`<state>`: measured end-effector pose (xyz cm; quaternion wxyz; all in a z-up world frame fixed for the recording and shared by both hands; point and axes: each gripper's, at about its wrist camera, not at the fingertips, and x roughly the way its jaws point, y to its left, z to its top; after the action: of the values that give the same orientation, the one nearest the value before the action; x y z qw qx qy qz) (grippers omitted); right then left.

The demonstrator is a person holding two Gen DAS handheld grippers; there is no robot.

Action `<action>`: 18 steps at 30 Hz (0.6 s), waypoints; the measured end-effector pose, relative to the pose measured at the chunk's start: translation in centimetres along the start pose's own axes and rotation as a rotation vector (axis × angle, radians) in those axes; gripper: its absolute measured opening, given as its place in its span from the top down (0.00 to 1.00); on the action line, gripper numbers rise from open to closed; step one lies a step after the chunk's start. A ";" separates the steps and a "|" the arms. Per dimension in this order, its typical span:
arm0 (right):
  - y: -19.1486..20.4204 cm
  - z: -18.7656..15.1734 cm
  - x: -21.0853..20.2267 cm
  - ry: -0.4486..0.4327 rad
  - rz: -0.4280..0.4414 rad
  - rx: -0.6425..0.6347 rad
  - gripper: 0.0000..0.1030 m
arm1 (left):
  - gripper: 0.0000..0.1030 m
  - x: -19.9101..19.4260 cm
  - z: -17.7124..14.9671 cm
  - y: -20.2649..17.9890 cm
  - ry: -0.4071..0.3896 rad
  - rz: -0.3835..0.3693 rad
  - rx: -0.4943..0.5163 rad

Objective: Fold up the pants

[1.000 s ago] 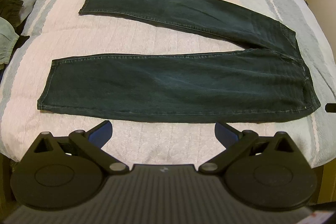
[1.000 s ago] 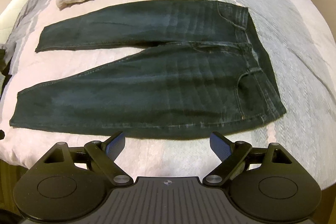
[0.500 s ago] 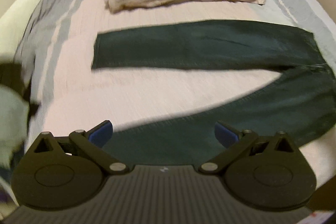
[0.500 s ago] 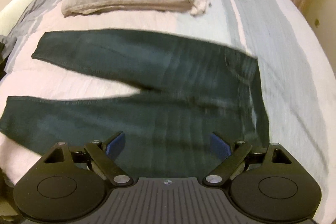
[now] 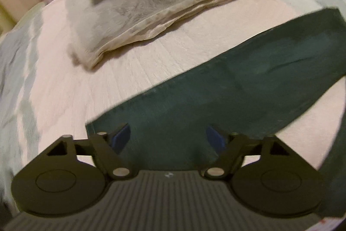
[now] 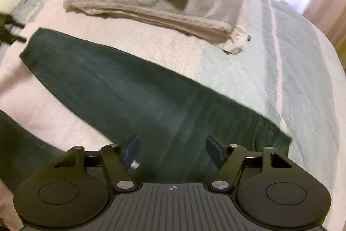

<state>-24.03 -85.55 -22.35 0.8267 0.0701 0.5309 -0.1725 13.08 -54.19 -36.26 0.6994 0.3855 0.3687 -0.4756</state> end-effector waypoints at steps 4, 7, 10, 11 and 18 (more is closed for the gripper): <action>-2.0 2.2 4.0 0.008 0.008 -0.030 0.40 | 0.45 5.3 1.4 2.0 0.037 -0.018 0.096; -3.4 3.2 7.1 0.022 0.019 -0.049 0.40 | 0.54 8.5 2.1 2.8 0.069 -0.016 0.157; -4.4 4.0 10.1 0.032 0.025 -0.066 0.40 | 0.54 10.7 2.9 3.3 0.093 -0.007 0.209; -4.7 4.1 10.8 0.030 0.032 -0.067 0.40 | 0.55 11.3 3.1 3.5 0.098 -0.010 0.219; -6.8 3.8 13.7 0.031 0.031 -0.076 0.40 | 0.51 15.5 4.3 3.3 0.207 -0.093 0.438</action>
<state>-18.08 -95.94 -32.67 0.8231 0.0492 0.5485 -0.1384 21.16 -63.08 -47.51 0.5351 0.5572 0.3438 -0.5339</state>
